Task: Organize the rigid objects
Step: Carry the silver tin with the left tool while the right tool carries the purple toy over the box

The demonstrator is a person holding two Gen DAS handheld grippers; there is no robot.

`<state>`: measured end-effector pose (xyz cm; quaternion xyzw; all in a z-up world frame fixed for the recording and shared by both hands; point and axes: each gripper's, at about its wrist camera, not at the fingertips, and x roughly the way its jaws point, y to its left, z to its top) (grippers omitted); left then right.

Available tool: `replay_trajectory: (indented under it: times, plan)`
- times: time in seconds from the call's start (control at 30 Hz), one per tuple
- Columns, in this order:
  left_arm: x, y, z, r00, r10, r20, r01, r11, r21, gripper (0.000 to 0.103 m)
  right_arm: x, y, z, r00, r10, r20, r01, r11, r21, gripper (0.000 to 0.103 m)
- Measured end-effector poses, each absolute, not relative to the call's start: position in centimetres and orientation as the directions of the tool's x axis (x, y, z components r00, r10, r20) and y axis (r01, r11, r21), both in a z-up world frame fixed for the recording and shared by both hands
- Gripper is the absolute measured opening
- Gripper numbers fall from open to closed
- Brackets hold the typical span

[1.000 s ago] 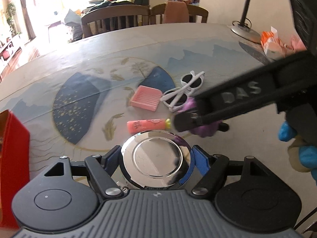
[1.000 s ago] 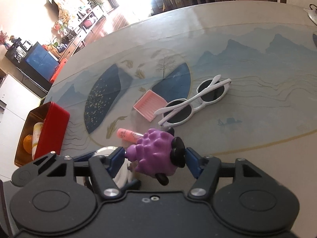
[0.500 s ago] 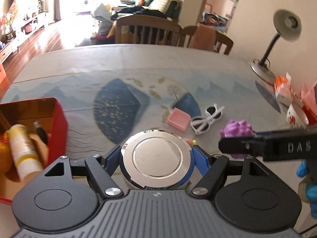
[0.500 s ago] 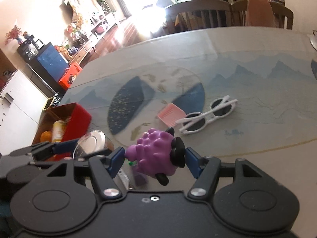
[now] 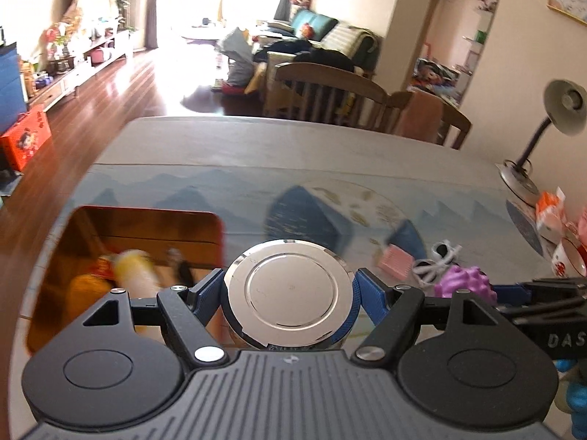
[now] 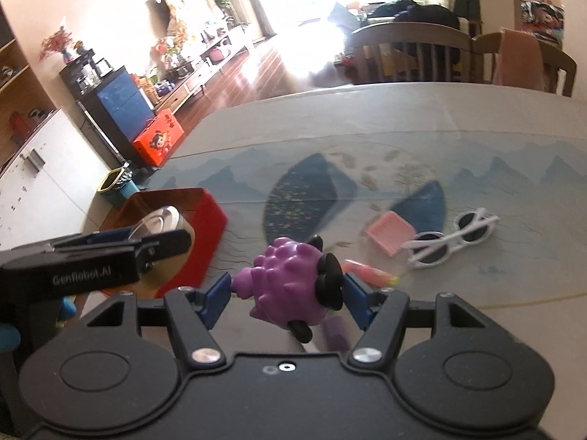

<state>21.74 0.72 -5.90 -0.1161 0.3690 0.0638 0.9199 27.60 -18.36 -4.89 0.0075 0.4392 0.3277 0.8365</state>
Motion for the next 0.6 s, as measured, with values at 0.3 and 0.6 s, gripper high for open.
replay_trajectory:
  times: [0.3, 0.6]
  plan:
    - [20.7, 7.0, -5.4, 0.708, 0.113, -0.697, -0.288, 0.948, -0.139, 0.077, 26.5, -12.9, -4.5, 0.374, 0.582, -0.722, -0.602, 0.745, 0.288, 0.066]
    - [21.1, 12.6, -6.3, 0.675, 0.139, -0.724, -0.321, 0.939, -0.12, 0.077, 25.4, -6.6, -4.2, 0.353, 0.601, -0.717, -0.681, 0.691, 0.244, 0.066]
